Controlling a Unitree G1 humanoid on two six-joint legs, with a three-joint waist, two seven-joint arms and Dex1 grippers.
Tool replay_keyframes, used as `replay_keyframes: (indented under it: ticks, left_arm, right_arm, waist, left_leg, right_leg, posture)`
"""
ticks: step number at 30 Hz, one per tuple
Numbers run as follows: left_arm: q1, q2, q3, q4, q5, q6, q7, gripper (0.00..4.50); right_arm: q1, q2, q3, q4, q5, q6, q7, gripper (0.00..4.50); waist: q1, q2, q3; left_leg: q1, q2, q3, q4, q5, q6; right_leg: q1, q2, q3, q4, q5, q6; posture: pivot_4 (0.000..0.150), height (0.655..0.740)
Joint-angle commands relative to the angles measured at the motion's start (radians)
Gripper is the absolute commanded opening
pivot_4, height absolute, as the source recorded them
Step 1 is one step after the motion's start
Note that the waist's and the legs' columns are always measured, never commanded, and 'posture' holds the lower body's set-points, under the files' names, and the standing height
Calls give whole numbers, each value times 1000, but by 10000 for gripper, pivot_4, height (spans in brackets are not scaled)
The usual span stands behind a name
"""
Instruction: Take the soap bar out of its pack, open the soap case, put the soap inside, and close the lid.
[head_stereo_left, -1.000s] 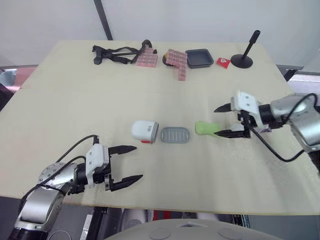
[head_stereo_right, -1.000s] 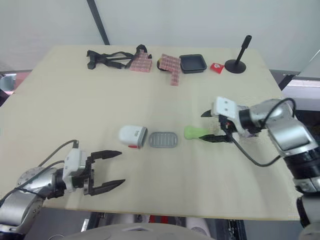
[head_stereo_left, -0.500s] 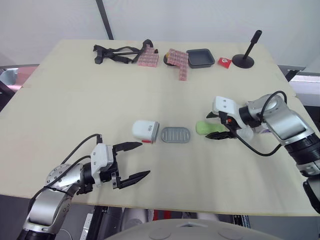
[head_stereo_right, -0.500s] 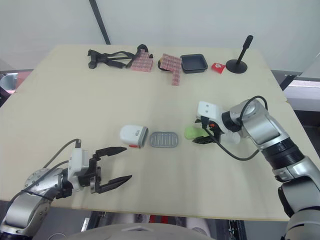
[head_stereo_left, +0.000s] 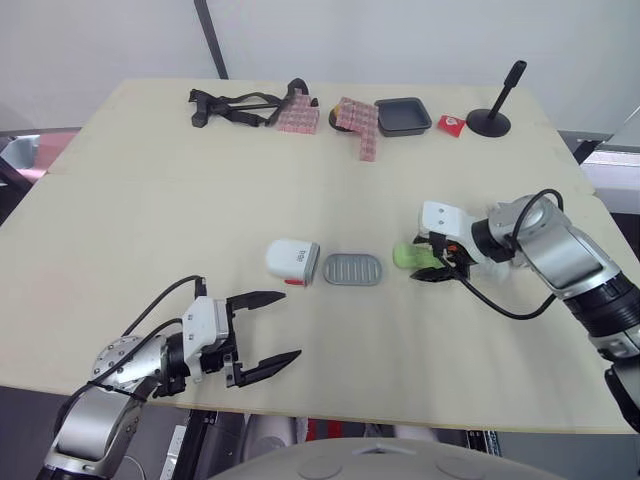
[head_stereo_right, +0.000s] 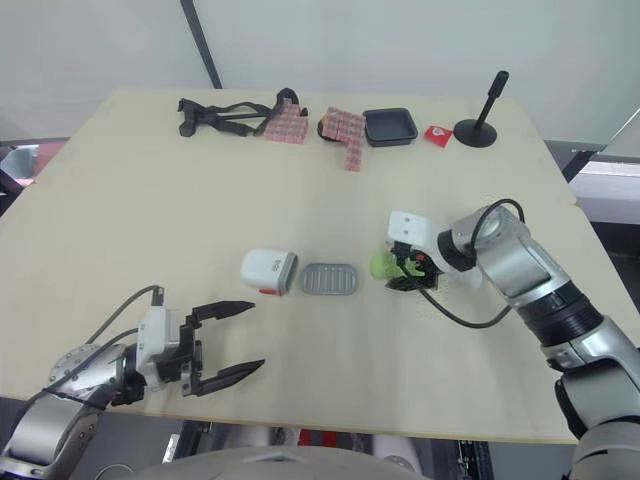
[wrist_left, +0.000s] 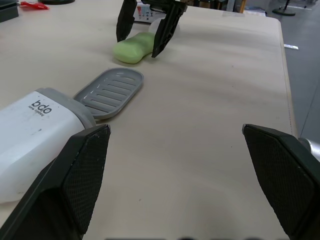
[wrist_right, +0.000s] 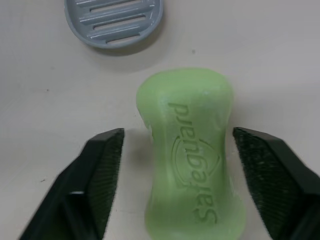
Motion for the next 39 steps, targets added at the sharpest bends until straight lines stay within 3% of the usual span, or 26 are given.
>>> replay_keyframes:
  ticks: [1,3,4,13,21,27,39]
  left_arm:
    - [-5,10,-4,-26,-6,-9,4,45000]
    - [-8,12,-5,-23,-7,-8,7,45000]
    - [-9,12,-5,-22,-7,-7,9,45000]
    - [-3,19,9,-5,-5,-16,24,45000]
    - [-44,33,56,51,-22,-8,34,45000]
    - [-78,28,61,65,-36,10,50,45000]
    - [-80,32,67,56,-34,11,66,45000]
  right_arm:
    - [-2,-12,-11,-3,-13,-8,0,22720]
    - [-4,-9,-10,4,-17,-12,3,17515]
    - [-5,-8,-9,6,-19,-14,3,17293]
    - [-63,20,-45,-54,25,-3,21,17293]
    - [-145,167,10,-229,71,176,-55,17293]
    - [-167,269,118,-215,37,214,-121,17293]
    - [-216,275,199,-151,-5,185,-117,17293]
  waist:
    - [0,0,0]
    - [0,0,0]
    - [0,0,0]
    - [-2,0,0]
    - [0,-1,-1]
    - [3,-1,-1]
    - [2,-1,-1]
  left_leg:
    - [0,0,0,0,0,0]
    - [0,0,0,0,0,0]
    - [0,0,0,0,0,0]
    - [0,0,1,1,0,0]
    - [3,6,3,1,2,-3]
    - [3,5,3,2,2,-3]
    - [3,5,3,2,2,-4]
  right_leg:
    - [0,0,0,0,0,0]
    - [0,0,0,0,0,0]
    - [0,0,0,0,0,0]
    - [-1,0,2,3,0,0]
    - [-6,6,4,7,0,-1]
    - [-7,6,3,7,0,-1]
    - [-7,6,3,8,0,-1]
  posture:
    - [1500,7400]
    - [1500,7400]
    - [1500,7400]
    - [1500,7400]
    - [1500,7400]
    - [1500,7400]
    - [1500,7400]
